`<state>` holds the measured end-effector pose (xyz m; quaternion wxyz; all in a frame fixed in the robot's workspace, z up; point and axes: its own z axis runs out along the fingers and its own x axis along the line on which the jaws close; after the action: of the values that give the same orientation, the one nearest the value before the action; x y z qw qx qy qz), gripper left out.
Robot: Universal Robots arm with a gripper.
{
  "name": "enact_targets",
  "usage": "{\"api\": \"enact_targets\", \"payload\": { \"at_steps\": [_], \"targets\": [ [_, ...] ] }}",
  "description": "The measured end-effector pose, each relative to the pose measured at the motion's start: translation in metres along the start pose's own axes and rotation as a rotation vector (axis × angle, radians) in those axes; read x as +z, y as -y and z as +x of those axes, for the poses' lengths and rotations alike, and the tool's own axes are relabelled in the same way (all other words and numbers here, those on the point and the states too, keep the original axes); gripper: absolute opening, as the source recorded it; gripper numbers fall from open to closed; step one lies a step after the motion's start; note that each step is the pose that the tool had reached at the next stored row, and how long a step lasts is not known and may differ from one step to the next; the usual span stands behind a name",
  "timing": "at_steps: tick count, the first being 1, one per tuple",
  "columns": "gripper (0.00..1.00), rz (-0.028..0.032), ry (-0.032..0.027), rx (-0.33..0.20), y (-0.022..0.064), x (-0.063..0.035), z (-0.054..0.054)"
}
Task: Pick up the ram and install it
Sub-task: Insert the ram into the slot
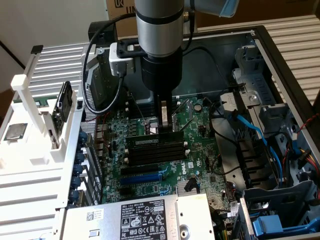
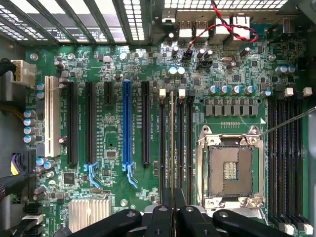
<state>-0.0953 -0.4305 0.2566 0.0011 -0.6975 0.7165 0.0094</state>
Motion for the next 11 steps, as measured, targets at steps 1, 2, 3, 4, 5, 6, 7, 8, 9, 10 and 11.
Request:
{"api": "enact_targets", "payload": {
  "at_steps": [1, 2, 3, 4, 5, 6, 7, 8, 9, 10, 11],
  "targets": [
    [0.12, 0.0009, 0.0000, 0.000, 0.0000, 0.0004, 0.0001],
    [0.12, 0.0014, 0.0000, 0.000, 0.0000, 0.0005, 0.0002],
    [0.12, 0.0023, -0.0001, 0.000, 0.0000, 0.0006, 0.0003],
    [0.12, 0.0036, 0.0000, 0.000, 0.0000, 0.0006, 0.0004],
    [0.12, 0.0067, 0.0000, 0.000, 0.0000, 0.0006, 0.0005],
    [0.12, 0.0104, 0.0001, 0.000, 0.0000, 0.0007, 0.0006],
    [0.12, 0.0133, 0.0001, 0.000, 0.0000, 0.0008, 0.0007],
    [0.12, 0.0151, 0.0001, 0.000, 0.0001, 0.0011, 0.0010],
    [0.12, 0.0155, -0.0001, 0.000, 0.0000, 0.0011, 0.0013],
    [0.12, 0.0157, -0.0003, 0.000, 0.0000, 0.0011, 0.0016],
    [0.12, 0.0159, -0.0002, 0.000, 0.0001, 0.0011, 0.0022]
  ]
}}
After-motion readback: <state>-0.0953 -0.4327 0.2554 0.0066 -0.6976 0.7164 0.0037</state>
